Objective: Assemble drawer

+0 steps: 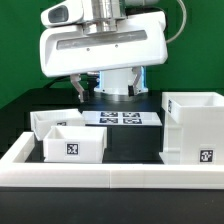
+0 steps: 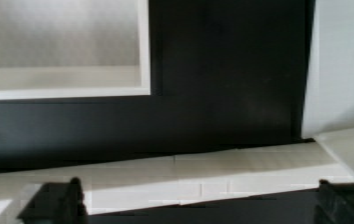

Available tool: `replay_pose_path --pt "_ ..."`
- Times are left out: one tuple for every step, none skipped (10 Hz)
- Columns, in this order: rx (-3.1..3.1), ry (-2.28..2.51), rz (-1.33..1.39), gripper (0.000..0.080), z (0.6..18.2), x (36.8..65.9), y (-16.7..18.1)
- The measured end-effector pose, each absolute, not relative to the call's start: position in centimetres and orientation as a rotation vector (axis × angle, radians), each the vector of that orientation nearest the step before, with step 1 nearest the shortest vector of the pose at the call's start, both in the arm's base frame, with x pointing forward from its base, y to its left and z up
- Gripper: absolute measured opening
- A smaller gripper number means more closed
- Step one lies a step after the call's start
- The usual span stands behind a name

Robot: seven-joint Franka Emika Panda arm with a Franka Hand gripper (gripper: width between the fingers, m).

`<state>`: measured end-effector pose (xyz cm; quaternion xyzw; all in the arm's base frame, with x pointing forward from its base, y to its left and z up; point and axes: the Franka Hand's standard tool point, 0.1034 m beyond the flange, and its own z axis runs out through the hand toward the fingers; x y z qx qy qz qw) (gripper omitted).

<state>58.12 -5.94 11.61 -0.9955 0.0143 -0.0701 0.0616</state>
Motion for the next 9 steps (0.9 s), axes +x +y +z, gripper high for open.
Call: replay_pose_path --pt "-3.011 0.043 -0.212 0.0649 11.6 58.1 -5.9" --pt "-3.011 0.044 -0.211 0.0649 11.5 58.1 -6.0" --pt "-3.018 0.022 -0.213 0.0649 10.8 57.7 -6.5" --pt "-3.038 0.024 -0.224 0.0649 9.3 56.7 -7.1" --pt "-3.057 0.017 -0.223 0.0649 7.4 55.6 -7.7" --pt "-3.071 0.021 -0.228 0.0649 6.2 55.3 -7.9" --pt "-3.081 0.018 -0.231 0.0649 5.1 55.0 -7.8" --pt "-3.087 0.013 -0.226 0.0649 4.4 54.8 -7.6" --pt "-3.096 0.012 -0.229 0.0649 3.6 54.6 -7.7"
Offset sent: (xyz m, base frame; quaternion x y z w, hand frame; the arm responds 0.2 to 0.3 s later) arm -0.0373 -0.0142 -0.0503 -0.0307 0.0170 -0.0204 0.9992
